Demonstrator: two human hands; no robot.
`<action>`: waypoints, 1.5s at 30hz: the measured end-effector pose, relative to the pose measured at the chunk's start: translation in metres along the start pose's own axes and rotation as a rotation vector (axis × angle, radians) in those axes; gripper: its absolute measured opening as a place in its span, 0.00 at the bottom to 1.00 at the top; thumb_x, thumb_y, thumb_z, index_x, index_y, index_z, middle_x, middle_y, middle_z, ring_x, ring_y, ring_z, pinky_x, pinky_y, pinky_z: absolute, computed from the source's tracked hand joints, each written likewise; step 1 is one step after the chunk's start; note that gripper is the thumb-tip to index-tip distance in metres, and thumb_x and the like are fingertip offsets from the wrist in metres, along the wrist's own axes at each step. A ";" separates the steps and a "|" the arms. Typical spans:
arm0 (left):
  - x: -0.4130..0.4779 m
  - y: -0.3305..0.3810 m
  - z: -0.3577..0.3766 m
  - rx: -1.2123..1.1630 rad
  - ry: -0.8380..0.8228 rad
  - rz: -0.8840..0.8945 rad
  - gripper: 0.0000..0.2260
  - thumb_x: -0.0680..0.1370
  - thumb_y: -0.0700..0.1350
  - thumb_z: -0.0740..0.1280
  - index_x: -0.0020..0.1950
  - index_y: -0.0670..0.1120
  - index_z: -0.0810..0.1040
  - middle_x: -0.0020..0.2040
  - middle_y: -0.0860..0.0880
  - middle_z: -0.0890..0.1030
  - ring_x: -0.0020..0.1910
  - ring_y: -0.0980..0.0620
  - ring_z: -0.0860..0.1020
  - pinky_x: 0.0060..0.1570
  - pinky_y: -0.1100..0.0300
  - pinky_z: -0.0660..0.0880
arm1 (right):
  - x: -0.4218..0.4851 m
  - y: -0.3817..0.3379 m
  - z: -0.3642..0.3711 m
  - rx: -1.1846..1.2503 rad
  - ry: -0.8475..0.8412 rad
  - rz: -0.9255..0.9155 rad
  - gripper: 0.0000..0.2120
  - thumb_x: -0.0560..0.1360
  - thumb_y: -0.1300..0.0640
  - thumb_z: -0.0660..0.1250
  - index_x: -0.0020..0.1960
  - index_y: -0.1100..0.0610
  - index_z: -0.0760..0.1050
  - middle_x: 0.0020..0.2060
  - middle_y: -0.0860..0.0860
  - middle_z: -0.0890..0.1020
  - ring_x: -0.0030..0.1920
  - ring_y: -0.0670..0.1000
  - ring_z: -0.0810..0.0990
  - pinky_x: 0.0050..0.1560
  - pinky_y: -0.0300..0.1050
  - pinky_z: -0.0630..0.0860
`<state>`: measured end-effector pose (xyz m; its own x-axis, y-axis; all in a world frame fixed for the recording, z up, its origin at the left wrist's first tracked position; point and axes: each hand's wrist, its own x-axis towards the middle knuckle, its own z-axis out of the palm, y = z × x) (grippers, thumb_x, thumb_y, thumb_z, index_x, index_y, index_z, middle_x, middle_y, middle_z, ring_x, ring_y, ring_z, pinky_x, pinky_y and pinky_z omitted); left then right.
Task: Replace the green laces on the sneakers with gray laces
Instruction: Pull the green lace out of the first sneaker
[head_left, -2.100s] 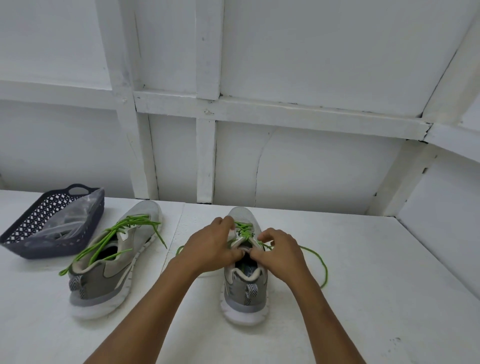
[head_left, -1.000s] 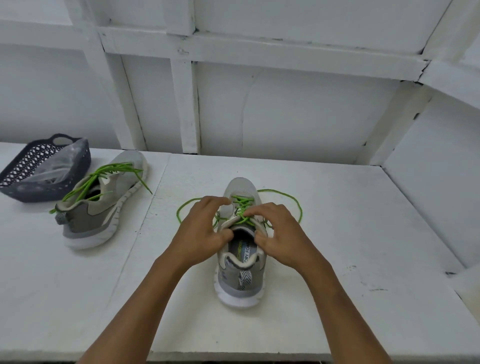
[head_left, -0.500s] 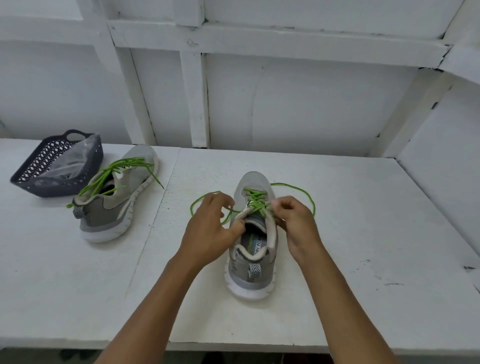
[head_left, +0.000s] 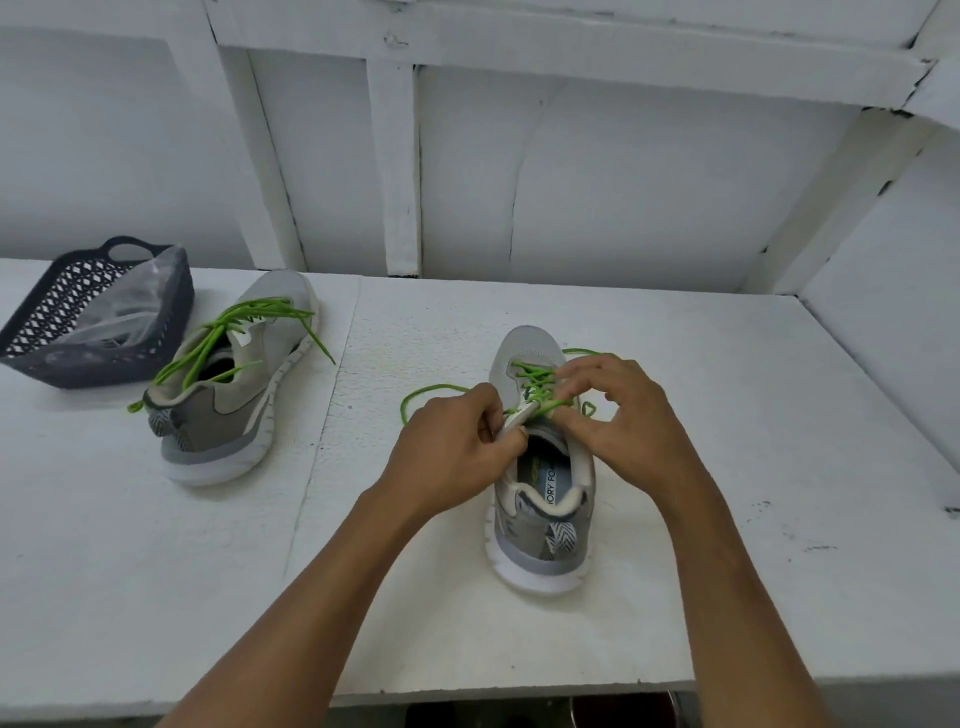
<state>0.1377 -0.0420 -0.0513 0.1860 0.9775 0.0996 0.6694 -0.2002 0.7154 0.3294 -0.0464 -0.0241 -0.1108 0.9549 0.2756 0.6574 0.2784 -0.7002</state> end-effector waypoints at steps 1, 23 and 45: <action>0.001 0.001 -0.001 0.011 -0.008 0.011 0.11 0.72 0.56 0.68 0.36 0.52 0.70 0.30 0.54 0.74 0.34 0.55 0.73 0.37 0.53 0.72 | 0.000 0.000 0.000 0.064 0.006 0.041 0.10 0.72 0.59 0.75 0.39 0.47 0.77 0.51 0.41 0.83 0.57 0.44 0.77 0.57 0.40 0.69; 0.009 0.003 -0.006 -0.054 -0.110 -0.049 0.11 0.73 0.53 0.69 0.38 0.49 0.71 0.29 0.54 0.73 0.30 0.57 0.70 0.33 0.57 0.66 | 0.009 0.001 0.009 -0.059 -0.136 0.068 0.05 0.68 0.56 0.79 0.40 0.52 0.83 0.51 0.40 0.80 0.58 0.44 0.74 0.62 0.42 0.69; 0.006 0.011 -0.006 -0.121 -0.096 -0.178 0.10 0.71 0.52 0.71 0.38 0.49 0.73 0.33 0.49 0.80 0.37 0.49 0.81 0.41 0.44 0.79 | 0.026 -0.011 -0.014 -0.035 -0.401 0.160 0.05 0.67 0.49 0.78 0.38 0.46 0.83 0.38 0.44 0.81 0.39 0.45 0.78 0.42 0.43 0.74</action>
<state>0.1415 -0.0381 -0.0386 0.1439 0.9847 -0.0981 0.6076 -0.0097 0.7942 0.3301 -0.0256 0.0004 -0.2817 0.9524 -0.1168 0.7137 0.1266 -0.6889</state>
